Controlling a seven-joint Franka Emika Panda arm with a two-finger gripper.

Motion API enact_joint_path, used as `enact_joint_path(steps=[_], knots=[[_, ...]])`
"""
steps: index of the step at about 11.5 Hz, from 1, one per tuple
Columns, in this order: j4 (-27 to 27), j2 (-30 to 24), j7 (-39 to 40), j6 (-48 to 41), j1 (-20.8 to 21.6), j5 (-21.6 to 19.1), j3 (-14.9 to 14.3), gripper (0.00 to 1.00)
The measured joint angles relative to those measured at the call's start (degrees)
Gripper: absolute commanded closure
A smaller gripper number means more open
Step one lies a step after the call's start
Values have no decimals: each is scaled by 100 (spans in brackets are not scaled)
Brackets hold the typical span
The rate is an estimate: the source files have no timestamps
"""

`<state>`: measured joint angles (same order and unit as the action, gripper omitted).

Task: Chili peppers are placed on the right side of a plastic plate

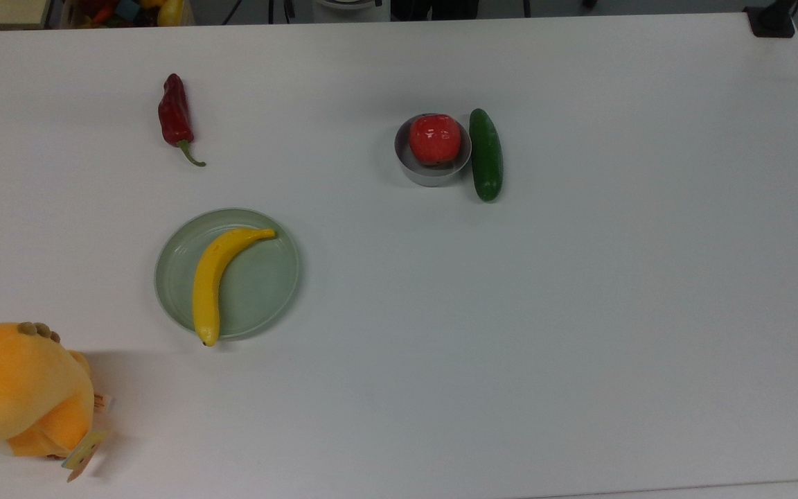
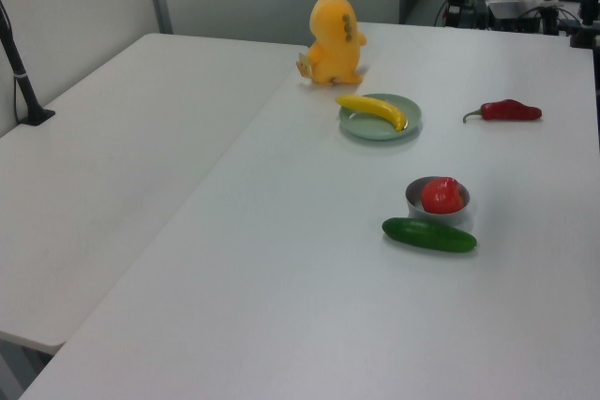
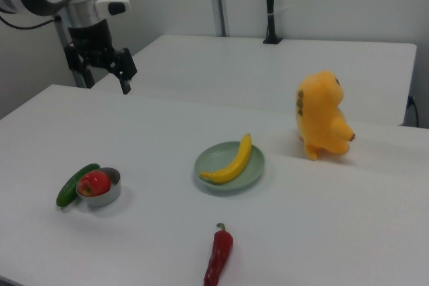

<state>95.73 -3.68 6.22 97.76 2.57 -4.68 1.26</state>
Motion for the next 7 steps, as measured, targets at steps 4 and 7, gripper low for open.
enact_joint_path(steps=[4, 7], knots=[[15, -3, 13, -556, 1, 0, 0, 0], [55, -5, 17, -1085, 0, 0, -5, 0]])
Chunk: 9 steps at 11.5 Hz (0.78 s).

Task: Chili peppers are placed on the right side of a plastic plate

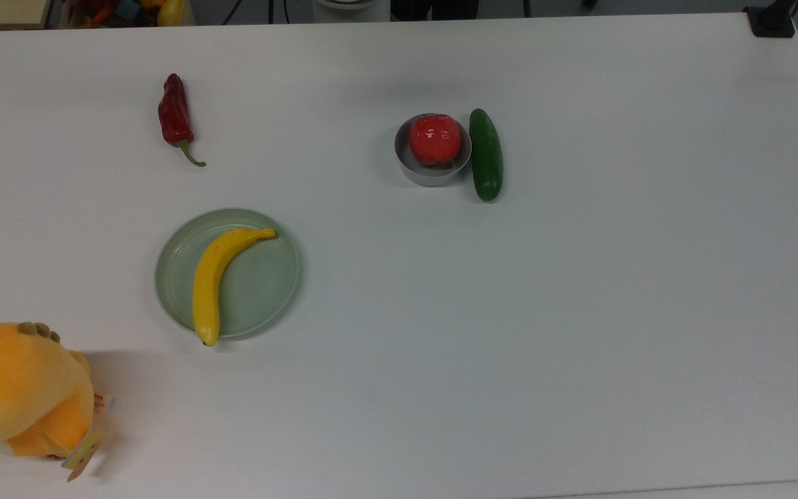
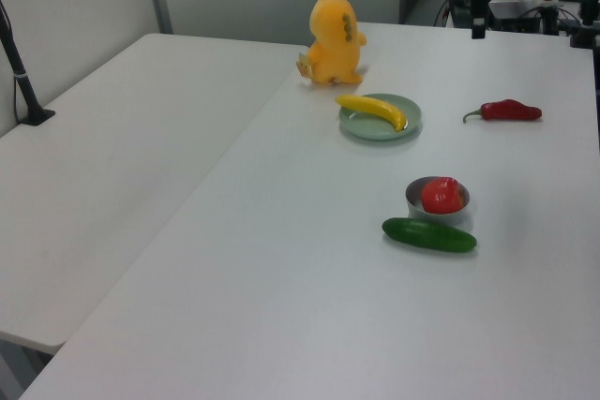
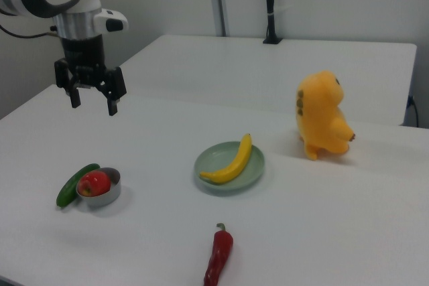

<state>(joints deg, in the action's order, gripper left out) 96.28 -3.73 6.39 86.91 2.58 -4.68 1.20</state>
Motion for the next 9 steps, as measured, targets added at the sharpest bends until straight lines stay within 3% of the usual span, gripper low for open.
enact_joint_path(steps=[3, 9], knots=[[336, 4, 28, -198, -8, 111, -190, 0], [1297, 81, 727, 193, -52, 725, -1249, 0]])
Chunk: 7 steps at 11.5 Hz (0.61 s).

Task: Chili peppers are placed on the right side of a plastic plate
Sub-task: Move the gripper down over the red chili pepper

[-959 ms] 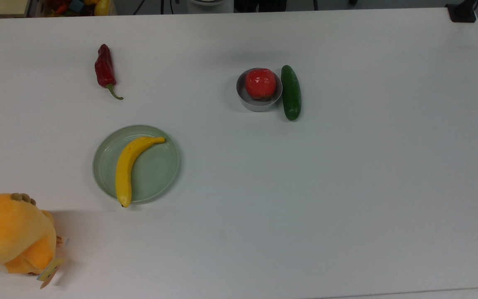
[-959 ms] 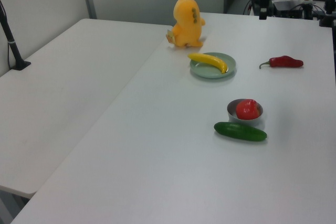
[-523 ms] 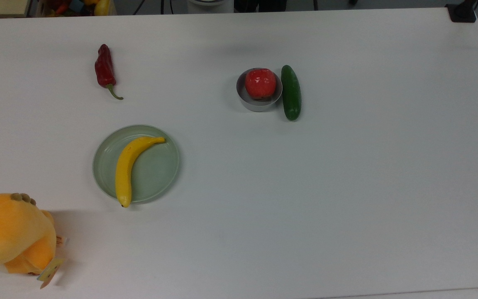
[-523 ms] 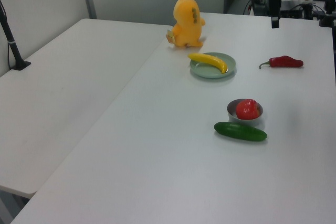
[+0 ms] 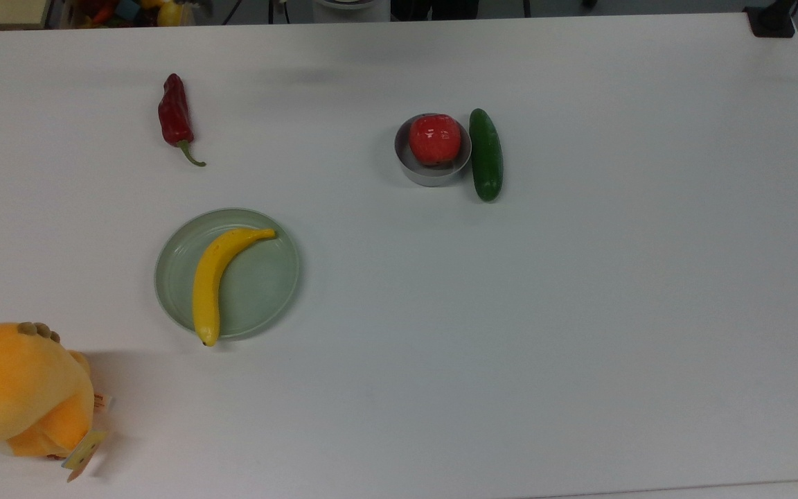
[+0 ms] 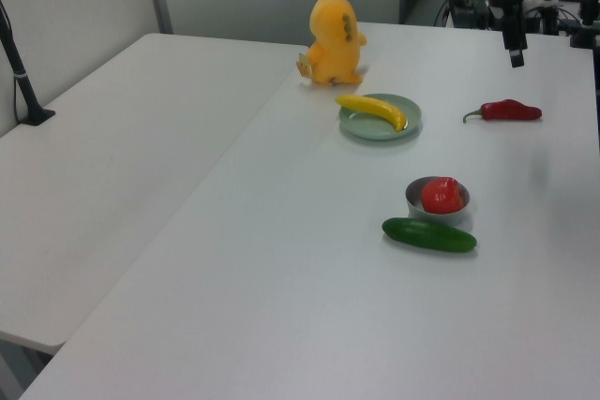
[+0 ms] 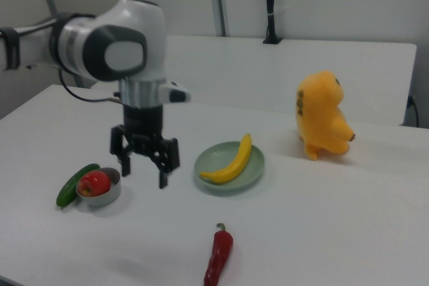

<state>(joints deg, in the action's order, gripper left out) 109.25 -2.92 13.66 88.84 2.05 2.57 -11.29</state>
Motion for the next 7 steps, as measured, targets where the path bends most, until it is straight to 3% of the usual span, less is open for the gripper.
enact_joint_path(steps=[4, 7], knots=[[792, 73, 460, 1554, -31, 7, -813, 0], [1236, 82, 1446, 2465, -37, 5, -1459, 0]])
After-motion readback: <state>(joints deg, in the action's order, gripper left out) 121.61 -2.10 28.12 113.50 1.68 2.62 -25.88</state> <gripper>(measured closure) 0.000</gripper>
